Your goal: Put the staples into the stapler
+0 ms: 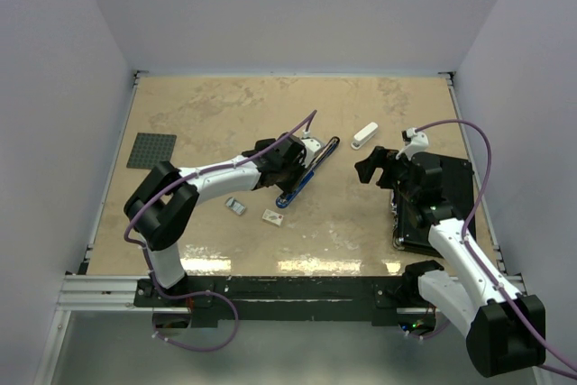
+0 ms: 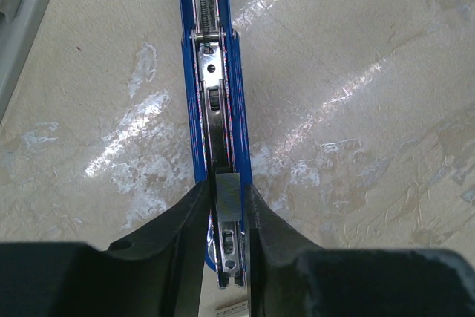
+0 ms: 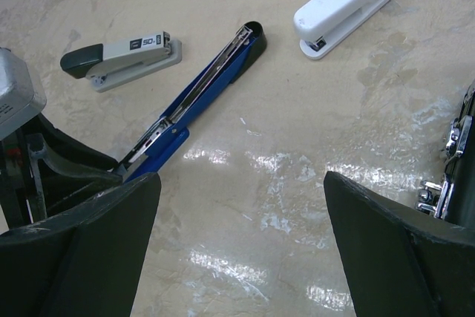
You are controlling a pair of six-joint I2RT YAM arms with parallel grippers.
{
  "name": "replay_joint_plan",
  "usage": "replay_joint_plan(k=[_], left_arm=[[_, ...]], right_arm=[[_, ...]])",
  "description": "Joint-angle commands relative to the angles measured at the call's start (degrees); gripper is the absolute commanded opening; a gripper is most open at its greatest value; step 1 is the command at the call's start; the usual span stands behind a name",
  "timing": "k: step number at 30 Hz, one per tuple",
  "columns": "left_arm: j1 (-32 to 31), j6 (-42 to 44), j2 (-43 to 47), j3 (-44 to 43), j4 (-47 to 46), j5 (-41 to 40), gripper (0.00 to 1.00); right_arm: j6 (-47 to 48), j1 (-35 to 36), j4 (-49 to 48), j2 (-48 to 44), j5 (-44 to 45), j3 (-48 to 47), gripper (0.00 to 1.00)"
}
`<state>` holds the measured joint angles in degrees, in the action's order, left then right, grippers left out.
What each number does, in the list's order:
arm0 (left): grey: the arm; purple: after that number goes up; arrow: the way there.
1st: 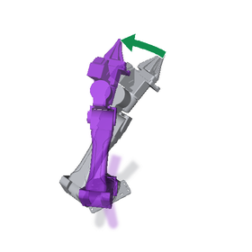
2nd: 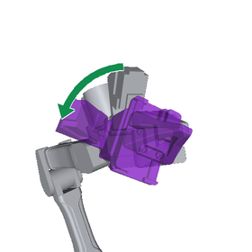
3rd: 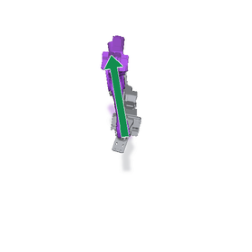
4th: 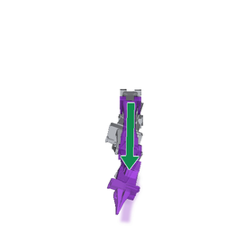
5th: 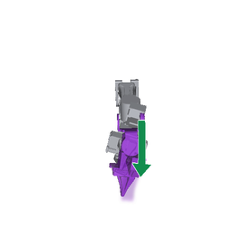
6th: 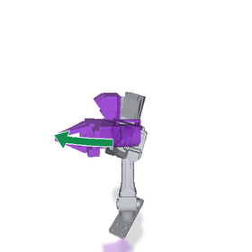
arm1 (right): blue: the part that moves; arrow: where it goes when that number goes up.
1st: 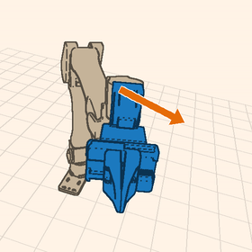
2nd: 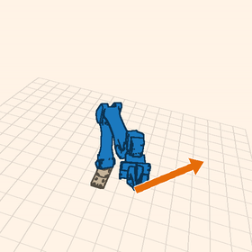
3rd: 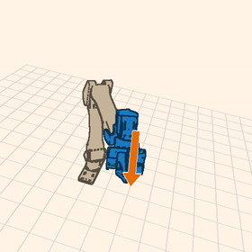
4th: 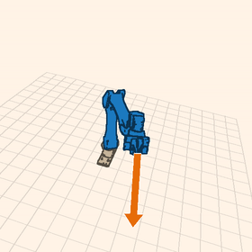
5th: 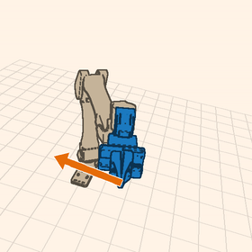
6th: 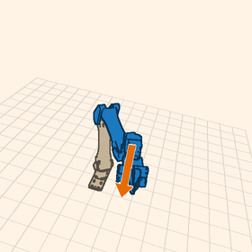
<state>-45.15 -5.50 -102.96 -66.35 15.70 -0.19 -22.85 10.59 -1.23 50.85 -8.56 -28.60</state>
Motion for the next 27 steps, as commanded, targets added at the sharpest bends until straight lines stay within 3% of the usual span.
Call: replay_joint_plan(k=[1, 18, 27], left_arm=[[-0.21, -1.10, 1.53, 0.60, -0.41, 0.36, 0.30], [-0.64, -4.78, 4.34, -0.63, 2.14, -3.68, 0.35], [-3.46, -8.92, 1.36, -2.47, 4.68, -7.46, 0.35]], right_arm=[[0.88, 0.22, -0.70, -1.28, -0.41, -0.40, 0.97], [0.53, 0.22, -0.61, -1.02, -0.41, -0.67, 0.97], [-0.18, 0.13, -1.14, 0.39, -0.76, -0.67, 0.97]])
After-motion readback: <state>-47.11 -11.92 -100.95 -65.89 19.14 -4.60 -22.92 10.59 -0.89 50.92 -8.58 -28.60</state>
